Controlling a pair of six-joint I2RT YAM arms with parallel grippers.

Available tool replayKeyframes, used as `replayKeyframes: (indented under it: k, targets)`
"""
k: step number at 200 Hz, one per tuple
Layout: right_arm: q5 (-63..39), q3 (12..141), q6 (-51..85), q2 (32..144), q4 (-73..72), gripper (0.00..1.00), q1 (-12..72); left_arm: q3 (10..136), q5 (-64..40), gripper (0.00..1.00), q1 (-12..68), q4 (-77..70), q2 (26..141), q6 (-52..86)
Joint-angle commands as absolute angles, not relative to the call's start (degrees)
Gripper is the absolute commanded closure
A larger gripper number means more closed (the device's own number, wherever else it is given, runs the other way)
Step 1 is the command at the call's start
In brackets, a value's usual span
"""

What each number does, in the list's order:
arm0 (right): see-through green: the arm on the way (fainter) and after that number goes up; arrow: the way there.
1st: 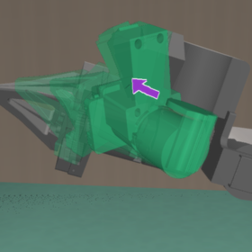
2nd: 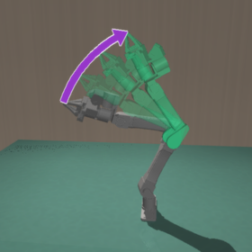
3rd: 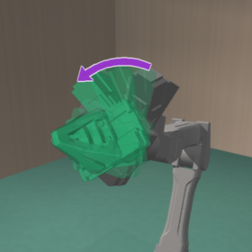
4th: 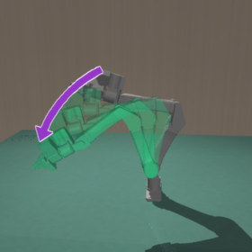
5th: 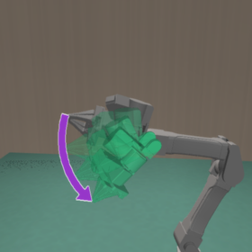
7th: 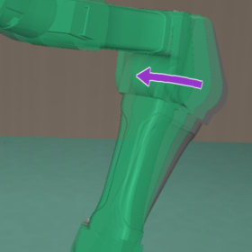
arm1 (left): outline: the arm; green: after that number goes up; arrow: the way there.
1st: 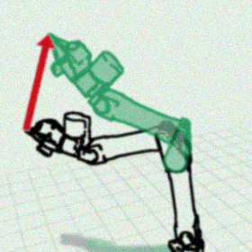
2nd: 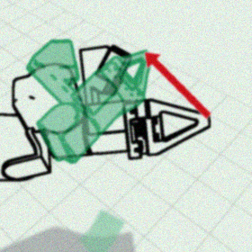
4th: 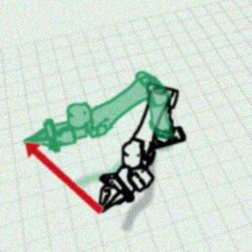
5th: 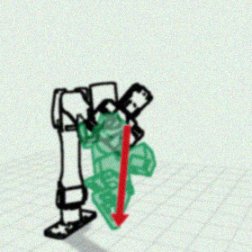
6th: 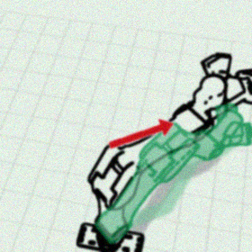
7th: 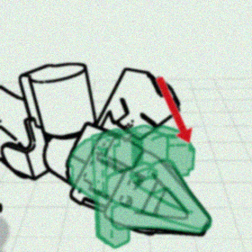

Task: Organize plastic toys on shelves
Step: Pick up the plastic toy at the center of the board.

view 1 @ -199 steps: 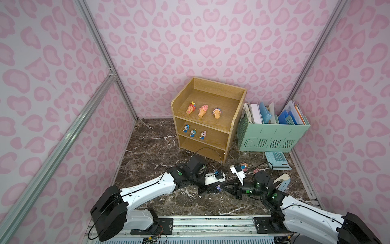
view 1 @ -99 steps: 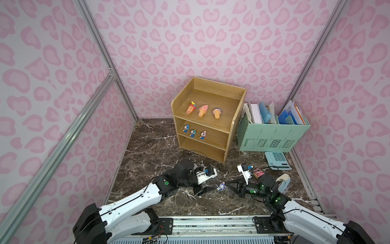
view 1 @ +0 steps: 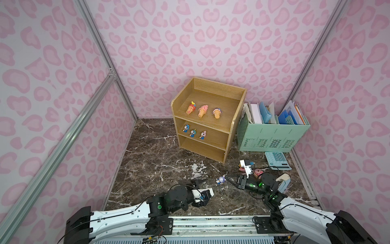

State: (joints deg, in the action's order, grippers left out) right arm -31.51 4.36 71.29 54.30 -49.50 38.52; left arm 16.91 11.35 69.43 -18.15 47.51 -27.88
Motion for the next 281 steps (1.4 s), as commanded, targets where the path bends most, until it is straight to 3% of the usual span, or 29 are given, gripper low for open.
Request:
replayKeyframes:
  k: [1, 38, 78, 281]
  targets:
    - [-27.93, 4.87, 78.04, 55.34, -52.77, 1.00, 39.17, 18.56, 16.17, 0.24, 69.89, -26.02, 52.66, -34.57]
    - [-26.03, 5.91, 82.63, 57.33, -52.68, 1.00, 41.08, 21.40, 18.66, 0.24, 69.94, -34.10, 63.00, -37.16]
    - [-24.90, 6.68, 87.54, 58.87, -51.86, 1.00, 42.05, 23.35, 18.68, 0.31, 69.89, -37.05, 68.65, -36.06]
    - [-25.76, 8.57, 95.34, 63.37, -54.34, 1.00, 44.07, 23.87, 11.95, 0.59, 65.17, -31.39, 68.42, -31.38]
